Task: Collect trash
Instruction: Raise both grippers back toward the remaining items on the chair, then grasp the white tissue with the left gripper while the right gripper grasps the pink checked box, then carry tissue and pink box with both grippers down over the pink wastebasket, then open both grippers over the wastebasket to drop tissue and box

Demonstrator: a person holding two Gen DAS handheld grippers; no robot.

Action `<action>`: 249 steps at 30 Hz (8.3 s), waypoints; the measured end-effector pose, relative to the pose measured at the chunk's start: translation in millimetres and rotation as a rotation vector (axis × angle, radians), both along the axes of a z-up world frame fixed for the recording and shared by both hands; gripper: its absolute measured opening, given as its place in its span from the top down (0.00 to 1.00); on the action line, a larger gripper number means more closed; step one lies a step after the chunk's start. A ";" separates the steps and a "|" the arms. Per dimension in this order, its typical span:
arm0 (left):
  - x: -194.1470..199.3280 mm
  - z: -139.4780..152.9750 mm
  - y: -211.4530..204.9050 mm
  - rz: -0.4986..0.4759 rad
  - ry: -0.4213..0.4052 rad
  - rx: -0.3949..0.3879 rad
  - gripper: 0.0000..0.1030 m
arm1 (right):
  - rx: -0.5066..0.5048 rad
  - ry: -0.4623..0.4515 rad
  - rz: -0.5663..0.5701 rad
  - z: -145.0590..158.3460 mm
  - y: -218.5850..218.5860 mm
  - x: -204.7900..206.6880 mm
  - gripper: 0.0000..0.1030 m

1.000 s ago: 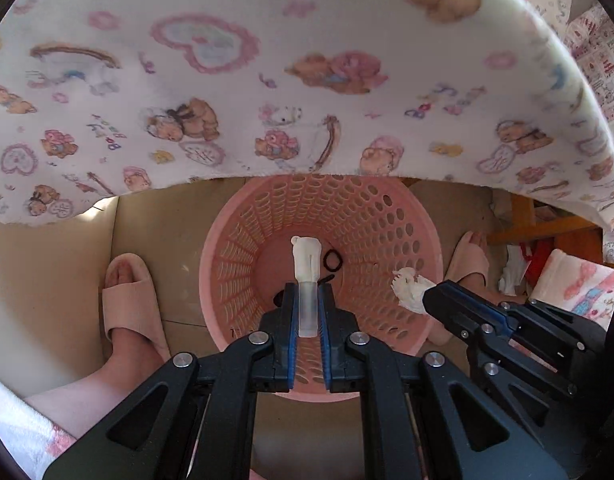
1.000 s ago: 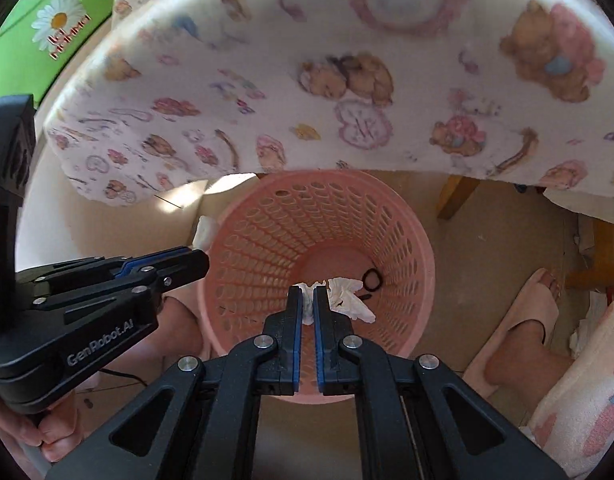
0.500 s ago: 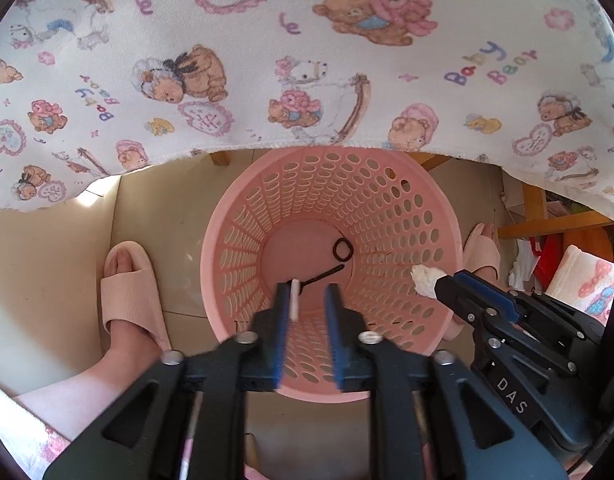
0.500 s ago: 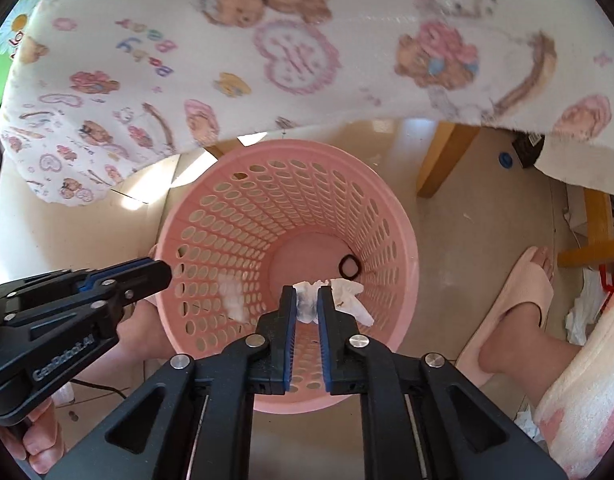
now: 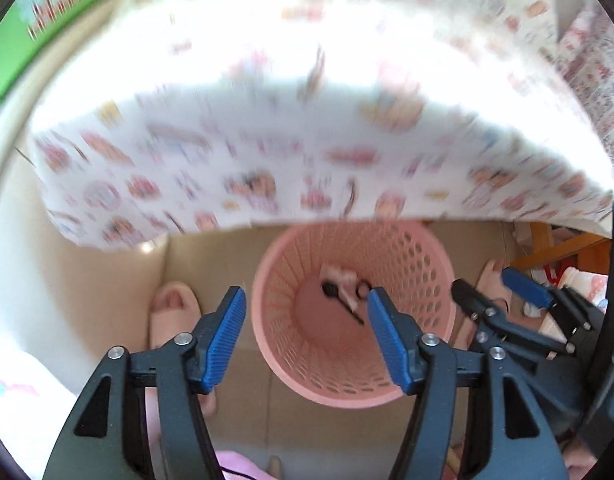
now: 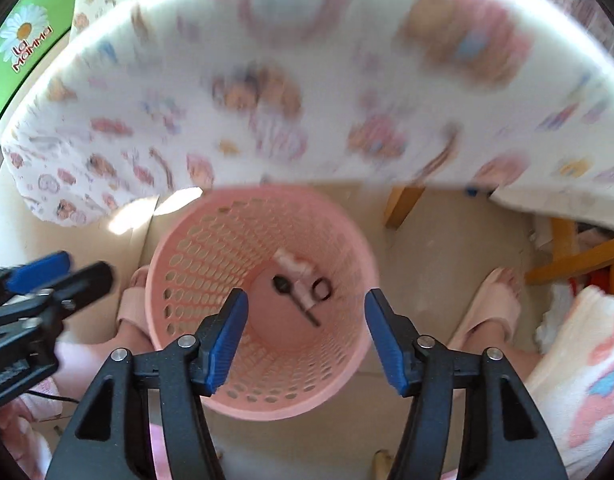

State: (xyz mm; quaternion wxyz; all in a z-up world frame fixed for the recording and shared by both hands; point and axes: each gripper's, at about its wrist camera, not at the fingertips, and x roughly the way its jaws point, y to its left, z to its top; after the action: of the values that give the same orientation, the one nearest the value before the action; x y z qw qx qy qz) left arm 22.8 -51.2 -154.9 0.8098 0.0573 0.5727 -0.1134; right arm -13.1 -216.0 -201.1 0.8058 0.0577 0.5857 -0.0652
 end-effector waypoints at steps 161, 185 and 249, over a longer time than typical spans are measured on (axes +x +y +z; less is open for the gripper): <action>116.8 140.8 52.8 0.161 -0.509 -0.116 0.94 | 0.193 -0.511 0.127 190.7 -44.0 159.2 0.75; 37.0 149.1 60.0 0.116 -0.468 -0.266 0.94 | 0.261 -0.586 0.113 215.7 -56.2 50.1 0.75; 15.3 -112.5 -5.2 0.079 0.392 0.100 0.75 | 0.085 0.350 0.058 -75.3 4.1 13.6 0.64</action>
State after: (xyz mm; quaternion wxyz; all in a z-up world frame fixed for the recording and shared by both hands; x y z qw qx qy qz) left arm 38.1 -56.4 -267.4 0.6828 0.0520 0.7261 -0.0619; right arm 0.6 -212.0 -276.4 0.6899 0.0625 0.7207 -0.0259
